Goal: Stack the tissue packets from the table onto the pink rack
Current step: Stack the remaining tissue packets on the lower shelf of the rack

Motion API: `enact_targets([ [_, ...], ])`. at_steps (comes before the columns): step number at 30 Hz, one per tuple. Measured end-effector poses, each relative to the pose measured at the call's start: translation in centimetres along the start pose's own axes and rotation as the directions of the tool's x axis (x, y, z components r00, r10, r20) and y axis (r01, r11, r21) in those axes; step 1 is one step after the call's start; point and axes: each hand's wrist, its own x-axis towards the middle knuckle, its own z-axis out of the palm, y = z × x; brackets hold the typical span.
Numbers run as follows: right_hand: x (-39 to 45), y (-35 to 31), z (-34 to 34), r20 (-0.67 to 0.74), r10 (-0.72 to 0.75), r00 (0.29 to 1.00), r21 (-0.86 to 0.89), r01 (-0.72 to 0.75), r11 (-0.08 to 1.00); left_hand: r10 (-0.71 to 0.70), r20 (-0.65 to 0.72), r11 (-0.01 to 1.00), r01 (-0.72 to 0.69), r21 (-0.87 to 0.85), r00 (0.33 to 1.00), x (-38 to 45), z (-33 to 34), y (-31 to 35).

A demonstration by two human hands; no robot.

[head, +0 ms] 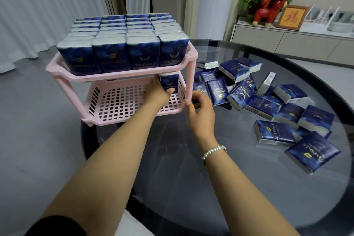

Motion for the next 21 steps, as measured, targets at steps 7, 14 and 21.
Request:
enact_targets([
  [7,0.1,0.0,0.1,-0.001,0.006,1.0,0.002,-0.006,1.0,0.004,0.053,0.998,0.0,-0.061,0.999,-0.5,-0.4,-0.1],
  [14,0.1,0.0,0.1,-0.008,-0.009,1.0,-0.006,0.009,1.0,0.026,0.073,0.988,-0.015,-0.154,0.997,-1.3,-1.1,0.0],
  [21,0.1,0.1,0.1,-0.01,-0.006,1.0,-0.006,0.006,1.0,0.046,0.087,0.968,-0.023,-0.25,0.995,-1.6,-1.5,0.0],
])
